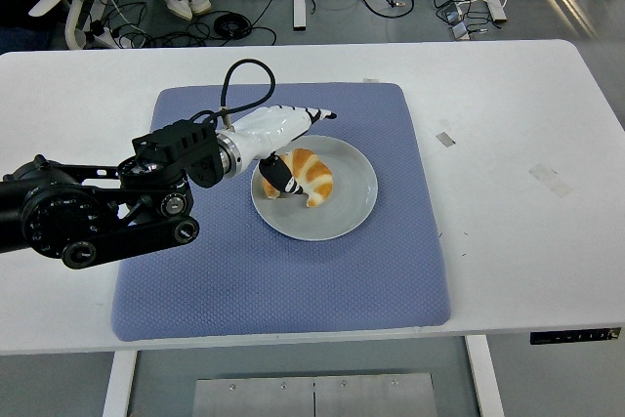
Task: Place the bread on the plate
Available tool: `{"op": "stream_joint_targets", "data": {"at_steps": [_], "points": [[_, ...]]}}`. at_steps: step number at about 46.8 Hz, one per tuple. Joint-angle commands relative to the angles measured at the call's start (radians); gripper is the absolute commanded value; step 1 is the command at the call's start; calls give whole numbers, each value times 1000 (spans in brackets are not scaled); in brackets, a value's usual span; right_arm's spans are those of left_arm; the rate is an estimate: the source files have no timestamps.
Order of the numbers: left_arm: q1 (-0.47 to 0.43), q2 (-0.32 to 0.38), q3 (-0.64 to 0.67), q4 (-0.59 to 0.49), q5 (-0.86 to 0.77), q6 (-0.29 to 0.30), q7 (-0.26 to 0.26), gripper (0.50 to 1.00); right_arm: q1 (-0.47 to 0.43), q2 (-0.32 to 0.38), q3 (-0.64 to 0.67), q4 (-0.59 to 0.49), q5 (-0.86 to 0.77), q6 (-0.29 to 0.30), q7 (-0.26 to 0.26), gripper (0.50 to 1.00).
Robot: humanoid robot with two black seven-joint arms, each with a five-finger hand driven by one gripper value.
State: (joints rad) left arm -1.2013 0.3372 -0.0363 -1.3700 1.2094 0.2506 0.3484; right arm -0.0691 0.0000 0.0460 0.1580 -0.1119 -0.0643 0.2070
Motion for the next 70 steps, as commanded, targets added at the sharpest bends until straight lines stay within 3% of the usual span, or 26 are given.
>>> {"op": "stream_joint_targets", "data": {"at_steps": [1, 11, 22, 33, 43, 57, 63, 70], "points": [[-1, 3, -54, 0, -44, 3, -14, 965, 0, 0, 0, 0, 0, 0, 0, 1000], [-3, 37, -99, -1, -83, 39, -29, 958, 0, 0, 0, 0, 0, 0, 0, 1000], [8, 129, -172, 8, -224, 85, -157, 955, 0, 0, 0, 0, 0, 0, 0, 1000], [57, 246, -249, 78, -450, 88, -278, 951, 0, 0, 0, 0, 0, 0, 0, 1000], [143, 339, -376, 81, -541, 87, -342, 945, 0, 0, 0, 0, 0, 0, 0, 1000], [359, 341, -628, 83, -545, 85, -391, 945, 0, 0, 0, 0, 0, 0, 0, 1000], [401, 338, -654, 86, -544, 87, -430, 945, 0, 0, 0, 0, 0, 0, 0, 1000], [422, 336, -677, 86, -545, 92, -434, 945, 0, 0, 0, 0, 0, 0, 0, 1000]]}}
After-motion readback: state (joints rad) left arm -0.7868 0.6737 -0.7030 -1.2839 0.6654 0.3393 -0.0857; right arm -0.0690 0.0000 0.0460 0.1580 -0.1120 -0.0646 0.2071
